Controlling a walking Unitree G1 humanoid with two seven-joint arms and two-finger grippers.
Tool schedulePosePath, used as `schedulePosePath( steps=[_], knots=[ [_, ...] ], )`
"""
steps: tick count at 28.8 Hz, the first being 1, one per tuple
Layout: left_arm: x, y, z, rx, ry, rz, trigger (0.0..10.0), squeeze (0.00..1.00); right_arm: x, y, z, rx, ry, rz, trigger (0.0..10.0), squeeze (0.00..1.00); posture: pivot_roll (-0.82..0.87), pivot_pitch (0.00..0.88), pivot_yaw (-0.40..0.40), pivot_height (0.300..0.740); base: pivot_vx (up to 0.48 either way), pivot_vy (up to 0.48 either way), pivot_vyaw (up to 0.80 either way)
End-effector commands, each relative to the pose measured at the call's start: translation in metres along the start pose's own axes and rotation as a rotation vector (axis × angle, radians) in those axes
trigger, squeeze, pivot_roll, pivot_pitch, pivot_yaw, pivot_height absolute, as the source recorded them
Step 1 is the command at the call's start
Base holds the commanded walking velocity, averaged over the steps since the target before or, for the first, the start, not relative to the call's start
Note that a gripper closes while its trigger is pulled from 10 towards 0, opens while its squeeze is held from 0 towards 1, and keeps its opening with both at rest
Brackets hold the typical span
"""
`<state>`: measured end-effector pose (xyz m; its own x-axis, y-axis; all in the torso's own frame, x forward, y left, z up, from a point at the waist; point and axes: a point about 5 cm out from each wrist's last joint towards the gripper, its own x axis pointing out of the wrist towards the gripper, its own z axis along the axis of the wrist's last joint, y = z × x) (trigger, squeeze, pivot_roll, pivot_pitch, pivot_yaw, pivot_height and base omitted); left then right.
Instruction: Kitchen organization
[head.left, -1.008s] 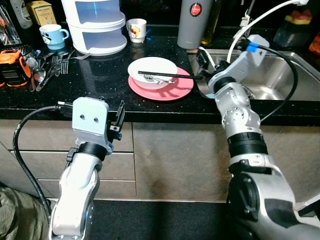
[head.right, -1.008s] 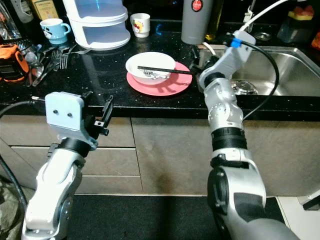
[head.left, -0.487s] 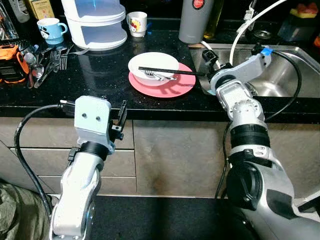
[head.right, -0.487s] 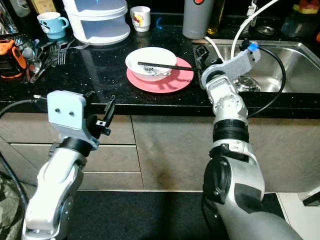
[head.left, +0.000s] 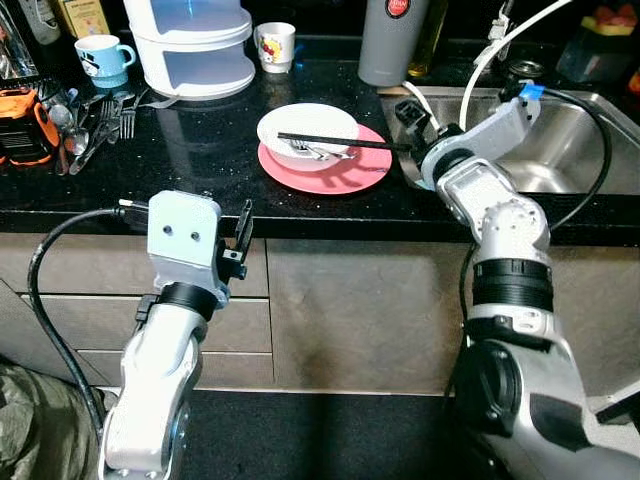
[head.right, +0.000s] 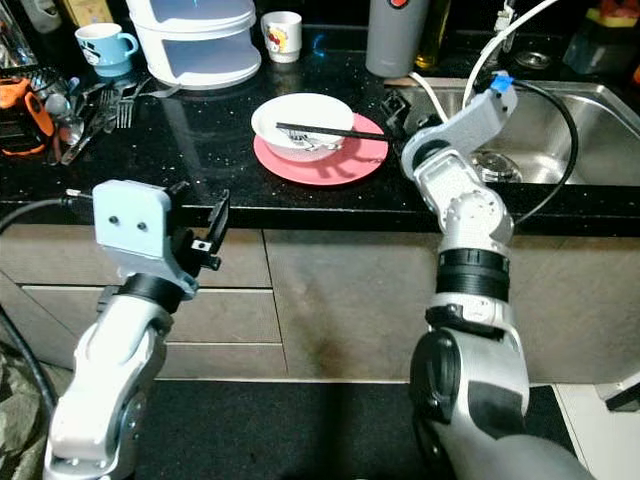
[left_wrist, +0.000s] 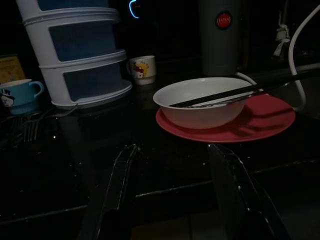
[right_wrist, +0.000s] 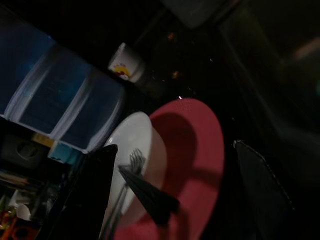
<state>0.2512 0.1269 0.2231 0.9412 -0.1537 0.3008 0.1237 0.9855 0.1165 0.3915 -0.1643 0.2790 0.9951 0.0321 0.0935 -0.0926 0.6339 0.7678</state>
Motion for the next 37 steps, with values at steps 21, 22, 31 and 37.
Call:
schedulePosePath(
  steps=[21, 22, 31, 37],
  knots=[
    [0.003, -0.005, -0.002, -0.02, 0.008, -0.021, 10.0, 0.0, -0.018, 0.022, -0.036, 0.119, 0.091, 0.027, 10.0, 0.0, 0.11, 0.048, -0.014, 0.74, 0.0, 0.0, 0.0],
    [0.003, -0.005, -0.002, -0.02, 0.008, -0.02, 10.0, 0.0, -0.017, 0.023, -0.036, 0.124, 0.084, 0.028, 10.0, 0.0, 0.11, 0.049, -0.016, 0.74, 0.0, 0.0, 0.0],
    [0.001, -0.007, -0.001, -0.023, 0.01, -0.018, 10.0, 0.0, -0.015, 0.029, -0.029, 0.167, -0.002, 0.056, 10.0, 0.0, 0.12, 0.055, -0.029, 0.74, 0.0, 0.0, 0.0],
    [-0.001, -0.007, -0.001, -0.024, 0.012, -0.016, 10.0, 0.0, -0.013, 0.028, -0.034, 0.163, 0.01, 0.053, 10.0, 0.0, 0.13, 0.054, -0.038, 0.74, 0.0, 0.0, 0.0]
  ],
)
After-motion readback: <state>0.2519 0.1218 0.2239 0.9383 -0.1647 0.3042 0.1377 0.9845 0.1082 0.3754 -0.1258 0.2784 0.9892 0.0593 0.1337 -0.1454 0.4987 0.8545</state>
